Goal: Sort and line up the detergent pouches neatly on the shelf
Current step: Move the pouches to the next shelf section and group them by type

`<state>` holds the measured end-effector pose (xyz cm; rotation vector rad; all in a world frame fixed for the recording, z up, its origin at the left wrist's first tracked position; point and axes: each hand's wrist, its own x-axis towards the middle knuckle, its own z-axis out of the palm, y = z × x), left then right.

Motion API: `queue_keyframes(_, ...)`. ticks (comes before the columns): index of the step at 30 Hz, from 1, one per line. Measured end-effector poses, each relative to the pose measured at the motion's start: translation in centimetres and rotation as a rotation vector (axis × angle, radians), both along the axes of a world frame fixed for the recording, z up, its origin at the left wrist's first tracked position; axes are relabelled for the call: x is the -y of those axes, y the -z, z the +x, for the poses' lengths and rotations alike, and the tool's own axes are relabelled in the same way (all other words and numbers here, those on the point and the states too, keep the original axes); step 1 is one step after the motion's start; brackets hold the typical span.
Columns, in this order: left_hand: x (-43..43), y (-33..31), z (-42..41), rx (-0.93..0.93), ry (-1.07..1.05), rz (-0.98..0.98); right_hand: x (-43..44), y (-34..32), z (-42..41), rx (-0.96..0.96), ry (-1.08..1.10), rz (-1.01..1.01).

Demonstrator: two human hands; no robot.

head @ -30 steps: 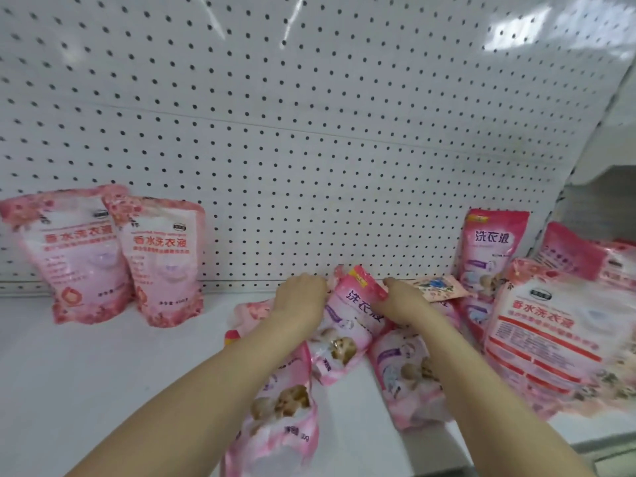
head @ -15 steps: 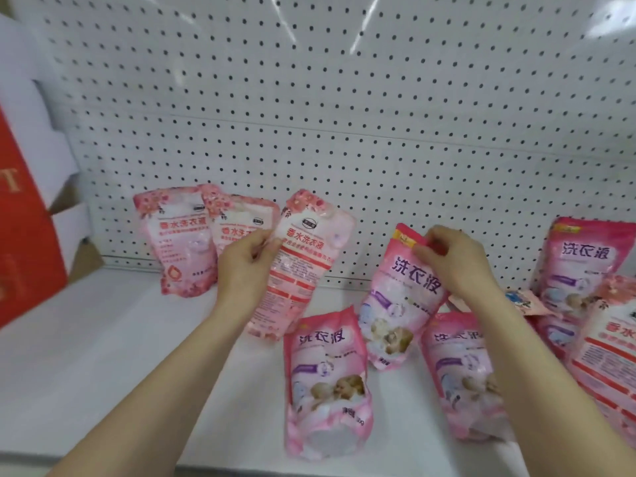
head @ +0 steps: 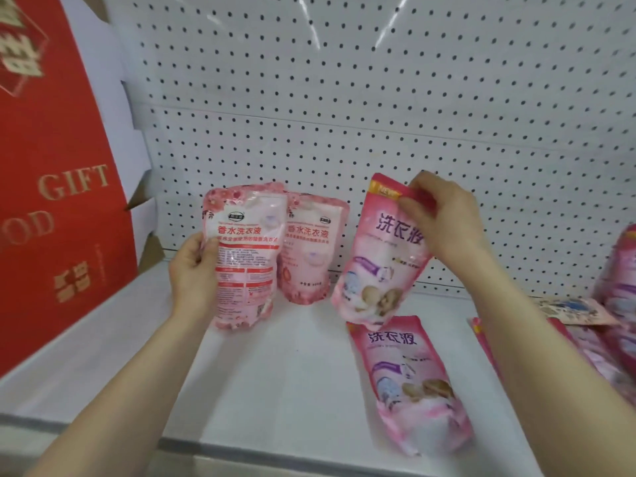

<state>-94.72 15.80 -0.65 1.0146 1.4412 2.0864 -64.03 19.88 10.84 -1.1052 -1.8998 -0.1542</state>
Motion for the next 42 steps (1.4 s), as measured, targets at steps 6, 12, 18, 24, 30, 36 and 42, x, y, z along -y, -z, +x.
queue_keyframes(6, -1.3, 0.6, -2.4, 0.03, 0.03, -0.075, -0.8, 2.5, -6.1, 0.053, -0.08, -0.085)
queue_keyframes(12, -1.3, 0.6, -4.0, -0.138, 0.082, -0.133, -1.0, 3.3, -10.1, 0.186, -0.06, -0.002)
queue_keyframes(18, -0.7, 1.0, -4.4, -0.262, 0.071, -0.141, -1.0, 3.7, -11.1, 0.259, -0.003, 0.03)
queue_keyframes(24, 1.1, 0.9, -2.9, -0.424, -0.054, -0.173, 0.6, 4.1, -9.7, 0.241, 0.083, 0.005)
queue_keyframes(30, 4.5, 2.8, 2.1, -0.543, -0.048, 0.016, 4.6, 7.0, -5.0, 0.096, 0.183, -0.058)
queue_keyframes(36, 4.2, 3.5, 8.8, -0.972, 0.558, -0.159, 7.6, 10.0, 3.6, -0.002, 0.394, -0.231)
queue_keyframes(42, 2.7, 3.5, 15.1, -1.269, 0.684, -0.568, 5.7, 9.7, 13.9, 0.094, 0.716, -0.601)
